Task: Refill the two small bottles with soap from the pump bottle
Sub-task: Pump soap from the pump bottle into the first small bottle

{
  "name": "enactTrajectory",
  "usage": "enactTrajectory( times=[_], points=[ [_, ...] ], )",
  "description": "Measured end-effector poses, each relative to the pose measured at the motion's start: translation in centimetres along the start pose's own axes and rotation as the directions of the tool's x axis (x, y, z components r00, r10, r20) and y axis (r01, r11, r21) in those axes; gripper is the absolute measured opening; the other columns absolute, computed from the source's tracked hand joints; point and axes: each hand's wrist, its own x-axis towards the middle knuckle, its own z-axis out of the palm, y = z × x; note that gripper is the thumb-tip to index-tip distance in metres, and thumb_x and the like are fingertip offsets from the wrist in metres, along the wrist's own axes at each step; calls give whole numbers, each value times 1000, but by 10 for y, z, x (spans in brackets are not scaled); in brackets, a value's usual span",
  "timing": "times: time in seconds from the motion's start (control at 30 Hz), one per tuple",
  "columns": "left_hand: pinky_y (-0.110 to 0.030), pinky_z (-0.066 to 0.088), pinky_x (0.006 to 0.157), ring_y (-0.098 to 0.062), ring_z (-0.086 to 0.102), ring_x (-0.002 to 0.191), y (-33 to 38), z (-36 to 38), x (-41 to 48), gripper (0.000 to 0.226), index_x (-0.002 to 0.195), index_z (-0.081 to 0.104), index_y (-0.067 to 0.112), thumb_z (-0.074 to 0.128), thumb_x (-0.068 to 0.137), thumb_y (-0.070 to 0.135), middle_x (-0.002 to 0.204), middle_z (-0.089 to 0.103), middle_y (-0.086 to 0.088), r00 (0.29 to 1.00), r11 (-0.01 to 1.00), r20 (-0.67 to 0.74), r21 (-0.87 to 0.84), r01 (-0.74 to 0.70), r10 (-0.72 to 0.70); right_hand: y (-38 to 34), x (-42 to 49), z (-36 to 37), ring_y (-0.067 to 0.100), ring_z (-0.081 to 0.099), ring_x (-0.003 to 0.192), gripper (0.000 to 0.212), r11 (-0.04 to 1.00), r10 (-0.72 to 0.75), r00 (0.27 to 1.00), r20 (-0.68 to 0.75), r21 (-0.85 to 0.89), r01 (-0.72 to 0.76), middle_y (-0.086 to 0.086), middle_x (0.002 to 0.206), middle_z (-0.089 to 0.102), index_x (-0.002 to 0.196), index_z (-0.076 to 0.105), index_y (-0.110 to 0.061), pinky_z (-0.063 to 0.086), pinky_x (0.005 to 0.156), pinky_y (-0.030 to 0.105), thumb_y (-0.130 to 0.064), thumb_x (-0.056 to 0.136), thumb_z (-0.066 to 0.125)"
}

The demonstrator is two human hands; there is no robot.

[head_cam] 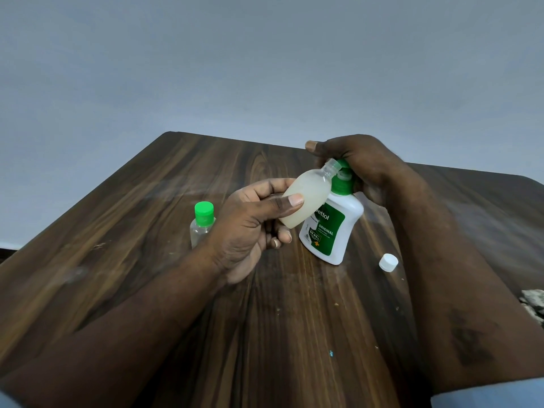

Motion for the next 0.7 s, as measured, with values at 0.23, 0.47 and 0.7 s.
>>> enactTrajectory(
  times=[0.23, 0.47, 0.7],
  points=[
    [-18, 33, 39, -11, 51, 42, 0, 1, -1, 43, 120, 67, 4, 71, 79, 19, 84, 71, -10, 1000, 1000, 2, 10, 7, -8, 3, 0, 1, 20, 65, 71, 28, 1000, 17, 1000, 5, 2, -17, 4, 84, 70, 87, 68, -12, 52, 70, 34, -37, 87, 81],
    [-17, 33, 38, -10, 51, 42, 0, 1, -1, 42, 118, 67, 6, 70, 78, 20, 82, 71, -9, 1000, 1000, 3, 3, 8, -8, 0, 1, -1, 18, 62, 69, 30, 1000, -1, 1000, 7, 3, 1, 2, 78, 68, 82, 68, -13, 50, 69, 33, -39, 87, 81],
    [-18, 33, 39, -10, 51, 43, 0, 1, -1, 43, 120, 67, 5, 71, 79, 20, 84, 72, -9, 1000, 1000, 2, 4, 2, -2, 3, 2, -1, 19, 62, 69, 30, 1000, 14, 1000, 21, 15, -14, 1, 76, 69, 81, 68, -13, 52, 77, 39, -38, 83, 84]
  ],
)
